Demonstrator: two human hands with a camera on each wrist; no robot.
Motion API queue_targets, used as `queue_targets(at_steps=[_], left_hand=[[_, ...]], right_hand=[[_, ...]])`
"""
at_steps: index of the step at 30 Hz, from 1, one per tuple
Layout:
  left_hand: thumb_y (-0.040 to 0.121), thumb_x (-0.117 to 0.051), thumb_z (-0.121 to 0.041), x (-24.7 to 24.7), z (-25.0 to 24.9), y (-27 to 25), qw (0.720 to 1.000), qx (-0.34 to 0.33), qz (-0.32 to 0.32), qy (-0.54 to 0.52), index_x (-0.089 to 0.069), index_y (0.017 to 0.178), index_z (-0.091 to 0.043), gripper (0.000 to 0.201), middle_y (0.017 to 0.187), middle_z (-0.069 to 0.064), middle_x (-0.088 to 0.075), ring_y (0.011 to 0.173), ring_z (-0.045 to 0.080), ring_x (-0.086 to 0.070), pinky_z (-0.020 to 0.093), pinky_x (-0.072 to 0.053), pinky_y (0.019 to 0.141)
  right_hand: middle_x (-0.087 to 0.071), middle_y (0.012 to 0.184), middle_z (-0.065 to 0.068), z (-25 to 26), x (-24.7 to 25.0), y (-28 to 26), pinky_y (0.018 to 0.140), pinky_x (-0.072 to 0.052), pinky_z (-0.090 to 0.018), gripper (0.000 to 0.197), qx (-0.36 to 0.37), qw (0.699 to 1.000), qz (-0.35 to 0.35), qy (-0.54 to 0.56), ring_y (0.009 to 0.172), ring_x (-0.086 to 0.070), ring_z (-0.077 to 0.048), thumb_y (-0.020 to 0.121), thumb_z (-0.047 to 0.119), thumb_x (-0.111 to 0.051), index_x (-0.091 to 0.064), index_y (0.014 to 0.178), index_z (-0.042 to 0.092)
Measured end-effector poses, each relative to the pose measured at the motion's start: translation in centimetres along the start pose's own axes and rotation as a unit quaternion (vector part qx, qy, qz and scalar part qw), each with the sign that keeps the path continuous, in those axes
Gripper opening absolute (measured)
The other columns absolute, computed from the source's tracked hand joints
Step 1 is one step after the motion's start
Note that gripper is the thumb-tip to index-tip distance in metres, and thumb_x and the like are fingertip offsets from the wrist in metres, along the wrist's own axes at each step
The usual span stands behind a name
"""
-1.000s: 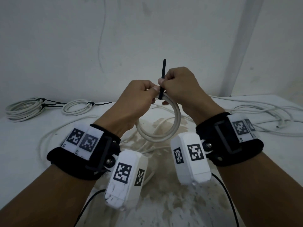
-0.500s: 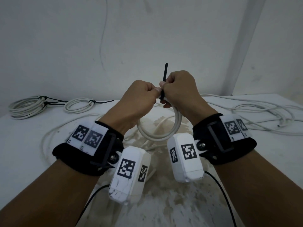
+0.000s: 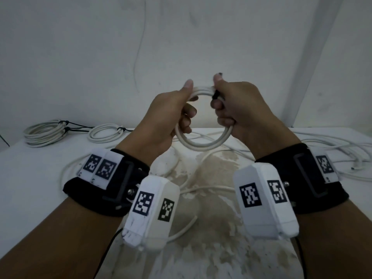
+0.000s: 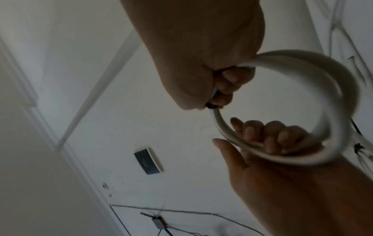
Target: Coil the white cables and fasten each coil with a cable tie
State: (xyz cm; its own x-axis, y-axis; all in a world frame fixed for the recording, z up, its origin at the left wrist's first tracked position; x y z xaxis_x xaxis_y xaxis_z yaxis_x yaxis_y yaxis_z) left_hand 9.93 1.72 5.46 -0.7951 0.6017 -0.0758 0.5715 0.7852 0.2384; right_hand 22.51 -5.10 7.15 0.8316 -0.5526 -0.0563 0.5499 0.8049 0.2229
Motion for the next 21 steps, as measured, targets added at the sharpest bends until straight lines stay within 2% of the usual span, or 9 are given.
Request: queue_targets(at_steps=[4, 6, 9, 12, 18, 21], left_hand=[[0.104, -0.043, -0.037, -0.9, 1.5, -0.2, 0.990, 0.026, 0.021, -0.136, -0.061, 0.086, -0.008, 0.039, 0.065, 0.005, -0.058, 0.056, 0.018, -0.054, 0.030, -0.053, 0.059], [0.105, -0.041, -0.036, -1.4, 1.8, -0.3, 0.981, 0.027, 0.015, -0.189, -0.059, 0.088, -0.008, 0.038, 0.066, 0.004, -0.056, 0.055, 0.018, -0.053, 0.030, -0.053, 0.058], [0.105, -0.043, -0.036, -1.0, 1.7, -0.2, 0.980, 0.000, -0.033, -0.197, -0.061, 0.091, -0.010, 0.035, 0.062, -0.001, -0.050, 0.047, 0.012, -0.045, 0.024, -0.044, 0.048], [0.104, -0.046, -0.038, -0.1, 1.7, -0.1, 0.978, -0.021, -0.086, -0.187, -0.065, 0.098, -0.010, 0.034, 0.059, -0.005, -0.044, 0.043, 0.008, -0.033, 0.020, -0.034, 0.042], [0.105, -0.043, -0.037, -0.2, 2.2, 0.3, 0.977, -0.009, -0.075, -0.201, -0.061, 0.093, -0.010, 0.034, 0.057, -0.005, -0.032, 0.043, 0.008, -0.022, 0.020, -0.024, 0.039], [0.106, -0.041, -0.036, 0.3, 2.0, 0.3, 0.978, -0.026, -0.119, -0.171, -0.060, 0.092, -0.010, 0.035, 0.056, -0.007, -0.031, 0.043, 0.008, -0.021, 0.021, -0.021, 0.039]], right_hand=[[-0.048, 0.051, 0.000, -0.5, 1.8, 0.3, 0.037, -0.022, -0.021, 0.035, -0.017, 0.991, -0.100, 0.092, 0.036, -0.027, -0.010, 0.103, 0.033, -0.050, -0.050, 0.075, 0.013], [-0.050, 0.057, -0.001, -0.6, 2.0, 0.2, 0.038, -0.024, -0.021, 0.035, -0.016, 0.987, -0.124, 0.098, 0.035, -0.028, -0.010, 0.103, 0.034, -0.049, -0.050, 0.076, 0.013], [-0.049, 0.059, -0.002, -0.6, 1.2, 0.1, 0.039, -0.025, -0.021, 0.036, -0.006, 0.986, -0.121, 0.115, 0.036, -0.029, -0.009, 0.104, 0.034, -0.046, -0.049, 0.075, 0.013], [-0.049, 0.059, -0.002, -0.9, 0.0, -0.1, 0.038, -0.026, -0.021, 0.037, 0.000, 0.985, -0.106, 0.133, 0.036, -0.030, -0.009, 0.105, 0.034, -0.044, -0.049, 0.076, 0.013], [-0.049, 0.060, -0.002, -1.6, 0.1, 0.0, 0.038, -0.026, -0.021, 0.037, 0.013, 0.980, -0.149, 0.127, 0.039, -0.031, -0.009, 0.105, 0.036, -0.045, -0.047, 0.076, 0.013], [-0.049, 0.059, -0.001, -1.5, -0.6, -0.1, 0.039, -0.026, -0.023, 0.037, 0.021, 0.982, -0.121, 0.141, 0.039, -0.030, -0.010, 0.105, 0.035, -0.046, -0.047, 0.075, 0.013]])
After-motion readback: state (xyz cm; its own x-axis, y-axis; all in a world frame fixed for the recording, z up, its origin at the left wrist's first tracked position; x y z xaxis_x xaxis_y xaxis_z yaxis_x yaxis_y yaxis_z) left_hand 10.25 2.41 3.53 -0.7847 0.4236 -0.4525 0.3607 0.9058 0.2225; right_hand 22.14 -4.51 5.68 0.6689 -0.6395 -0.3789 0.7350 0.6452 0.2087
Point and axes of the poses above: each hand's wrist, its own y-axis towards the middle knuckle, its own x-axis out of the back of the hand, z = x × y, the point moved 7 cm from there along y, towards the middle knuckle
